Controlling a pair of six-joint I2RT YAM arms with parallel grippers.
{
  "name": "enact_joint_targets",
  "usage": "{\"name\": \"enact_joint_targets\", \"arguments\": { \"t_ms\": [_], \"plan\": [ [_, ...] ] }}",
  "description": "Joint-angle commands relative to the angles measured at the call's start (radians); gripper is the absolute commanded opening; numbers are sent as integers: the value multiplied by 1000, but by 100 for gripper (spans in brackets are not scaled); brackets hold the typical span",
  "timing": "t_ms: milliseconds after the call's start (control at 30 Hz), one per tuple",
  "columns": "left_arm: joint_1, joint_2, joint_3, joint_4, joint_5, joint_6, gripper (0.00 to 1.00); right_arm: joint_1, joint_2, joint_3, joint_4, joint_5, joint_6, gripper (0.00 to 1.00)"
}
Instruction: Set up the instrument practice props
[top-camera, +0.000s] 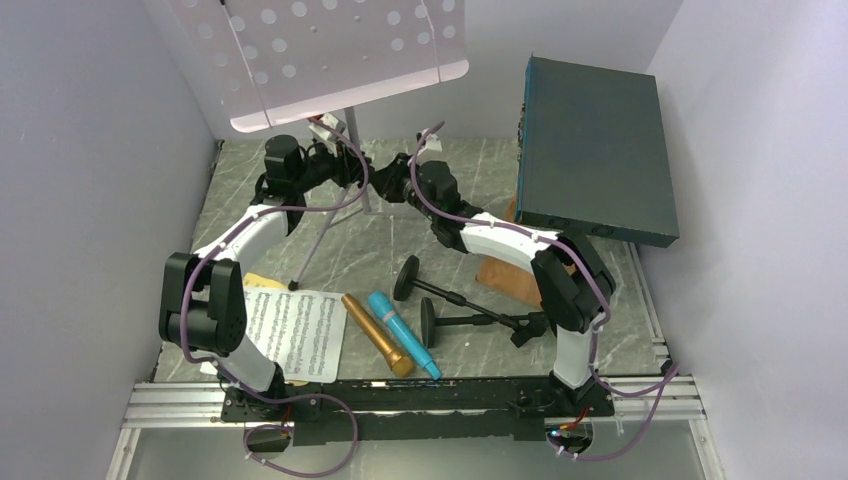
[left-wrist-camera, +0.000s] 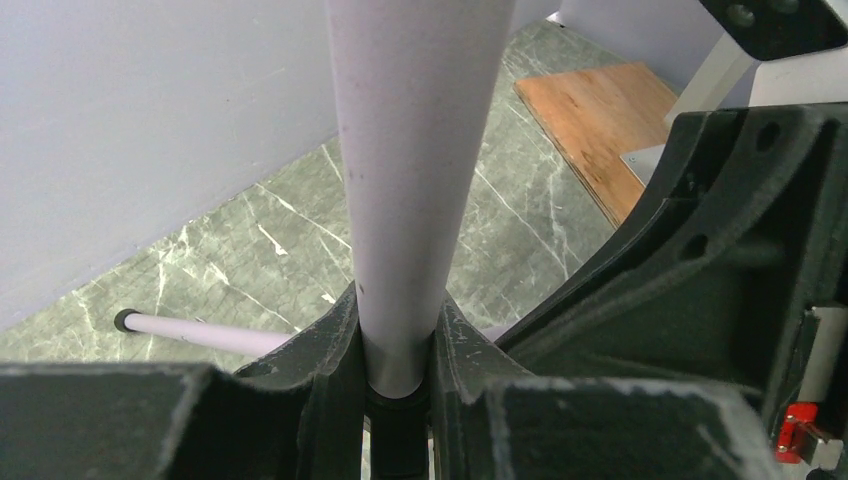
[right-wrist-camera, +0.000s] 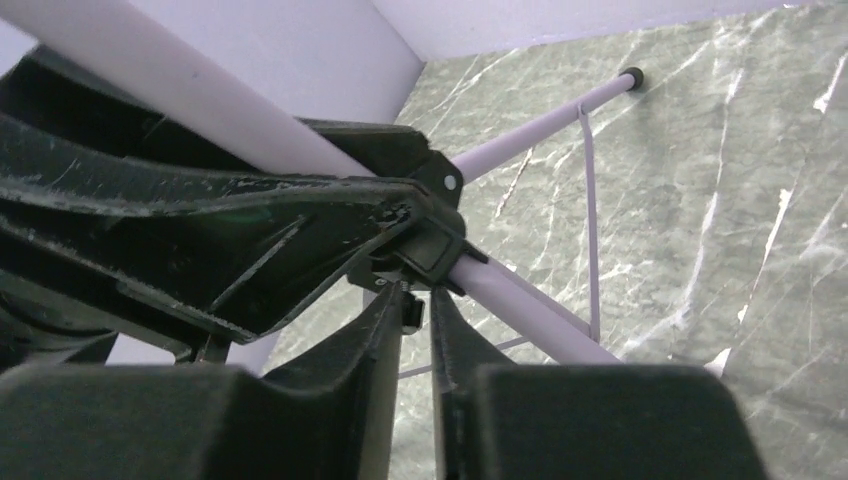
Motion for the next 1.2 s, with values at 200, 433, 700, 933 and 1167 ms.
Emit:
{"name": "enact_joint_targets", "arguments": {
  "t_ms": [200,433,700,933,1167],
  "plan": [
    [52,-44,-10,17,46,-137,0,-42,16,-22,-72,67,220,15],
    [56,-28,-9,33,67,-159,0,-21,-11,-7,-28,-7,-126,35],
    [56,-16,-6,48,93,-179,0,84,-106,-133,137,-30,-904,80],
    [55,-19,-8,53,96,-184,0,98,-66,-151,321,-21,-1168,81],
    [53,-24,-8,49,97,-181,0,105,14,-86,377,-73,-1205,68]
  ]
}}
